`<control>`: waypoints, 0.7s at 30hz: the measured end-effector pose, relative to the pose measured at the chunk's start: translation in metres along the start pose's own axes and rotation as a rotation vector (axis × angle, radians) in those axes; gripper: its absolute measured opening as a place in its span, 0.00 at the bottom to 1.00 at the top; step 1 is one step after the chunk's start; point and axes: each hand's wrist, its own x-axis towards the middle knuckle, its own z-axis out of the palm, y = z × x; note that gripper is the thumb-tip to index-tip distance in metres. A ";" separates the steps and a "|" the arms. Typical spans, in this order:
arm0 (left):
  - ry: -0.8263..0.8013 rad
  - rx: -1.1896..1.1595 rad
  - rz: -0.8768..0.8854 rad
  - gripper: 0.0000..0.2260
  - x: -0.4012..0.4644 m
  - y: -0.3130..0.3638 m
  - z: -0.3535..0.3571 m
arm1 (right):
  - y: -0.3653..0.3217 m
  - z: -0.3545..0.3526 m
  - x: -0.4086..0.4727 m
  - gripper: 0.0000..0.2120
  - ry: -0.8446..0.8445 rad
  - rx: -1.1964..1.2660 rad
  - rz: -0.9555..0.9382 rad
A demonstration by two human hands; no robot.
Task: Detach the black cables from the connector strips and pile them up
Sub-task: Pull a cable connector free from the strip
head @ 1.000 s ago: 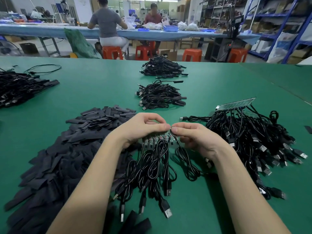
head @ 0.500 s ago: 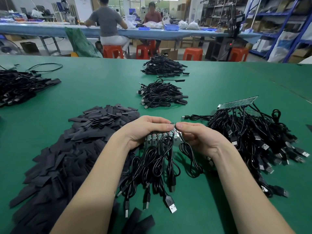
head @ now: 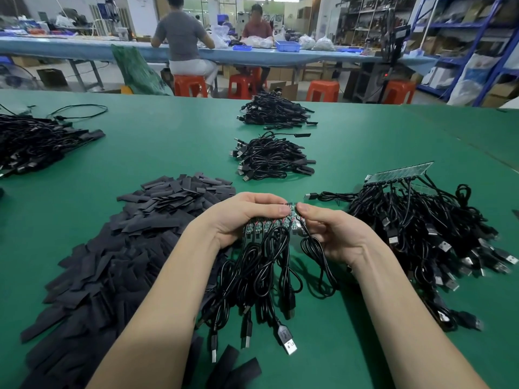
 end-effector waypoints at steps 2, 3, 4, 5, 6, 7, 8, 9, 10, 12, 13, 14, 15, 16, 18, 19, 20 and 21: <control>0.004 0.000 -0.003 0.05 0.001 -0.001 0.000 | 0.001 0.000 -0.001 0.08 -0.014 0.001 -0.004; 0.004 -0.002 -0.004 0.05 0.001 -0.001 0.000 | 0.001 0.001 -0.001 0.09 -0.018 -0.001 -0.005; 0.002 -0.002 -0.004 0.05 0.000 -0.001 0.000 | 0.001 0.001 -0.002 0.08 -0.019 -0.003 -0.006; -0.002 -0.002 -0.003 0.05 0.000 0.000 0.000 | 0.001 0.002 -0.002 0.08 -0.018 -0.004 -0.006; -0.007 -0.001 -0.001 0.04 0.000 0.000 0.000 | 0.000 0.003 -0.002 0.07 -0.014 -0.006 -0.003; -0.013 -0.001 0.003 0.04 0.000 0.000 -0.001 | 0.000 0.003 -0.003 0.07 -0.011 -0.007 -0.001; -0.016 -0.003 0.005 0.04 0.000 0.000 0.000 | 0.001 0.004 -0.003 0.08 -0.008 -0.003 0.002; -0.018 -0.009 0.008 0.04 0.000 -0.001 0.000 | 0.001 0.005 -0.003 0.08 -0.010 0.015 0.005; -0.020 -0.020 0.013 0.04 0.000 -0.001 0.000 | 0.001 0.005 -0.003 0.08 -0.016 0.053 0.010; -0.031 -0.056 0.026 0.04 0.001 -0.003 0.000 | 0.001 0.007 -0.002 0.08 -0.040 0.133 0.018; -0.038 -0.072 0.029 0.04 0.002 -0.003 0.000 | -0.001 0.007 -0.002 0.09 -0.048 0.142 0.017; -0.040 -0.069 0.030 0.05 0.002 -0.003 0.000 | -0.003 0.005 -0.002 0.11 -0.051 0.131 0.008; -0.025 -0.036 0.035 0.05 0.002 -0.004 -0.001 | -0.006 0.003 -0.004 0.12 -0.041 0.107 -0.012; 0.009 0.031 0.046 0.06 0.003 -0.005 -0.002 | -0.010 0.001 -0.005 0.11 -0.015 0.077 -0.037; 0.124 0.240 0.080 0.07 0.006 -0.007 -0.002 | -0.016 -0.005 -0.009 0.06 0.050 0.036 -0.077; 0.177 0.376 0.097 0.06 0.007 -0.008 -0.001 | -0.018 -0.007 -0.010 0.05 0.073 0.017 -0.089; 0.213 0.534 0.105 0.07 0.008 -0.009 0.000 | -0.020 -0.007 -0.011 0.05 0.104 -0.005 -0.099; 0.236 0.698 0.104 0.08 0.009 -0.009 0.003 | -0.021 -0.007 -0.011 0.08 0.146 -0.028 -0.108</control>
